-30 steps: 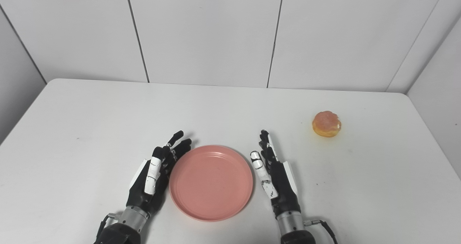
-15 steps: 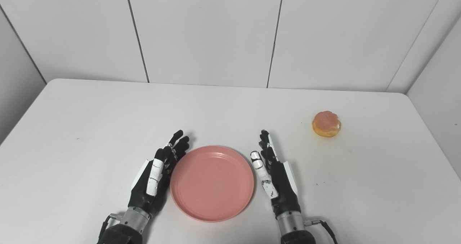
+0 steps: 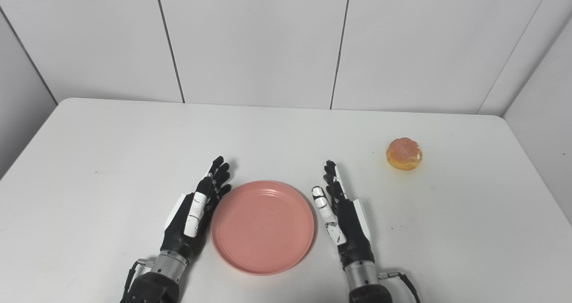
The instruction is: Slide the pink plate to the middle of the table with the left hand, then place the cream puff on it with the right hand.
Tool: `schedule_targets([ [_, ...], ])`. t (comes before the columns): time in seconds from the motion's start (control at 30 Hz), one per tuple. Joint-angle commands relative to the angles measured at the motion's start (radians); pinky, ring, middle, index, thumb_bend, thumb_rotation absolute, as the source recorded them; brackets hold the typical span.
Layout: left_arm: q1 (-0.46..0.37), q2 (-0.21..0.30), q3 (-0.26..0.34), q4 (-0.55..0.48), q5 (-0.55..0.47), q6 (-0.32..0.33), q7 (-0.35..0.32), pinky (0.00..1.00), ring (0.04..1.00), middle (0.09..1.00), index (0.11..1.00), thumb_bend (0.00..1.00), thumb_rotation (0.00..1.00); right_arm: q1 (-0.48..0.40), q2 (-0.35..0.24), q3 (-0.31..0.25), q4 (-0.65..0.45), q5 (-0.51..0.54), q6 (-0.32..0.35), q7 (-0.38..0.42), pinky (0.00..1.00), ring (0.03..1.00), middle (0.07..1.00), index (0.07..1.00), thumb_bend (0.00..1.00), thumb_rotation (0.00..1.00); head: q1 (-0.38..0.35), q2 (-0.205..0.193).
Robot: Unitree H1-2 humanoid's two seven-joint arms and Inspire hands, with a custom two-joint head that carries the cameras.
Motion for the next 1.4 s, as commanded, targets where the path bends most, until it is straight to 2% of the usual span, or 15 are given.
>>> schedule_targets([
  [0.0,0.016,-0.001,0.006,0.054,0.006,-0.043,0.006,1.00,1.000,1.000,1.000,0.74,1.00,-0.036,-0.003,-0.008,-0.020,-0.011,-0.006,-0.018,1.00,0.983,0.990,1.000,0.58,0.93,0.001,0.000],
  [0.1,0.018,-0.009,0.008,0.052,0.018,-0.046,0.015,1.00,1.000,1.000,1.000,0.74,1.00,-0.049,-0.007,-0.022,-0.024,-0.063,0.016,-0.055,1.00,0.970,0.978,0.994,0.57,0.95,0.001,-0.001],
  [0.2,0.023,-0.014,0.012,0.050,0.014,-0.046,0.019,1.00,1.000,1.000,1.000,0.75,1.00,-0.063,-0.005,-0.041,-0.028,-0.119,0.050,-0.105,1.00,0.944,0.943,0.951,0.63,0.97,0.001,-0.001],
  [0.27,0.024,-0.018,0.015,0.053,0.004,-0.062,0.017,1.00,1.000,1.000,1.000,0.75,1.00,-0.076,-0.012,-0.054,-0.015,-0.100,0.030,-0.106,1.00,0.949,0.943,0.950,0.64,0.95,0.001,0.000],
  [0.33,0.024,-0.020,0.019,0.063,-0.006,-0.093,0.012,1.00,1.000,1.000,1.000,0.76,1.00,-0.089,-0.022,-0.067,0.000,-0.051,0.004,-0.085,0.97,0.960,0.964,0.971,0.60,0.88,0.001,0.000],
  [0.4,0.024,-0.020,0.021,0.076,-0.015,-0.124,0.006,1.00,1.000,1.000,1.000,0.77,1.00,-0.098,-0.035,-0.071,0.011,-0.030,-0.007,-0.073,0.97,0.965,0.971,0.978,0.59,0.87,0.001,0.000],
  [0.6,0.029,-0.033,0.024,0.088,-0.032,-0.172,0.008,1.00,1.000,1.000,1.000,0.76,1.00,-0.121,-0.068,-0.080,0.043,-0.059,-0.035,-0.106,0.98,0.984,0.981,0.987,0.60,0.88,-0.001,0.000],
  [0.67,0.030,-0.034,0.022,0.089,-0.032,-0.173,0.007,1.00,1.000,1.000,1.000,0.76,1.00,-0.131,-0.084,-0.084,0.053,-0.083,-0.051,-0.124,0.94,0.978,0.977,0.986,0.60,0.88,-0.002,0.000],
  [0.73,0.031,-0.029,0.017,0.083,-0.024,-0.156,0.005,1.00,1.000,1.000,1.000,0.76,1.00,-0.141,-0.096,-0.090,0.064,-0.097,-0.066,-0.139,0.98,0.995,0.988,0.994,0.59,0.85,-0.002,0.000],
  [0.87,0.035,-0.033,0.011,0.055,-0.022,-0.087,0.010,1.00,1.000,1.000,1.000,0.79,1.00,-0.167,-0.115,-0.105,0.082,-0.137,-0.077,-0.183,0.99,0.988,0.985,0.987,0.58,0.83,-0.002,0.000],
  [0.97,0.036,-0.030,0.009,0.051,-0.017,-0.079,0.007,1.00,1.000,1.000,1.000,0.77,1.00,-0.190,-0.140,-0.099,0.124,-0.203,-0.111,-0.234,0.95,0.967,0.974,0.978,0.54,0.84,-0.005,-0.003],
  [1.13,0.036,-0.027,0.008,0.037,-0.019,-0.041,0.008,1.00,1.000,1.000,1.000,0.76,1.00,-0.217,-0.169,-0.093,0.183,-0.246,-0.179,-0.282,0.96,0.974,0.973,0.982,0.52,0.81,-0.006,-0.002],
  [1.37,0.036,-0.025,0.005,0.022,-0.018,-0.009,0.007,1.00,1.000,1.000,1.000,0.74,1.00,-0.239,-0.188,-0.103,0.213,-0.283,-0.210,-0.340,0.93,0.965,0.977,0.974,0.56,0.79,-0.009,0.000],
])
